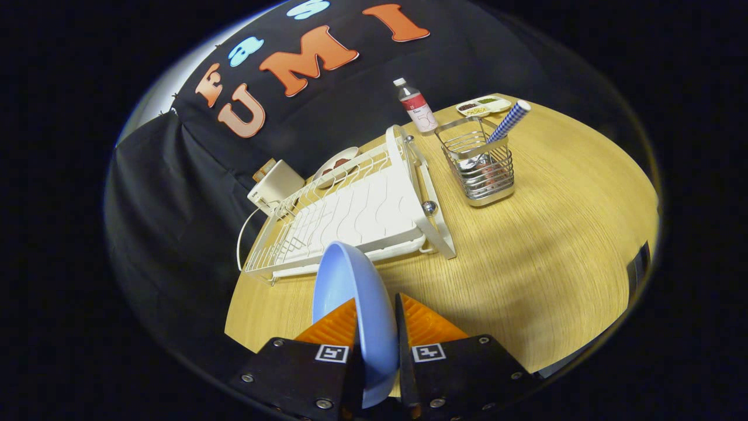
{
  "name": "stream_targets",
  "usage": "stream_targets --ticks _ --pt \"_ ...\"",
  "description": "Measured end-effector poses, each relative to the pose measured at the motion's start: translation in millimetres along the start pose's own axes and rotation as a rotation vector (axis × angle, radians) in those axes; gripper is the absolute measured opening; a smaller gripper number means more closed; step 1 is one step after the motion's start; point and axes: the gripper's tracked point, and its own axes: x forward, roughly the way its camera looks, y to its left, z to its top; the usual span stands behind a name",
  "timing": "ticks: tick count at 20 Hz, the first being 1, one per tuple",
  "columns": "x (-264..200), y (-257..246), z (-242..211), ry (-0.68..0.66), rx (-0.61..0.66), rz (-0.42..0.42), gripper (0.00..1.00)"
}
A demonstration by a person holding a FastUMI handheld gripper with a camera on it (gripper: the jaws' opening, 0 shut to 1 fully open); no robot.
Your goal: Take the plate from the dish rack, then take the spoon from the basket and place it into the plate.
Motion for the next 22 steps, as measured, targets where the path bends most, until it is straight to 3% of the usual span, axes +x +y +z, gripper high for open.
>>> stream_targets --ticks 3,5,10,16,19,22 --pt "10.3 -18.8 -2.8 -0.002 -0.057 -0.079 0.36" --pt "12.2 -28.0 6.4 -0.039 -0.075 -0.121 0.37" --pt "6.7 -34.4 34.3 -0.152 -0.069 -0.123 0.39" --pt "-29.0 -66.6 102.9 -0.438 -0.132 -0.235 0.63" --pt "-36.8 -84.2 129.2 -0.521 -0.19 -0.294 0.75" --pt "-37.4 -101.5 154.8 -0.569 -0.215 -0.359 0.77"
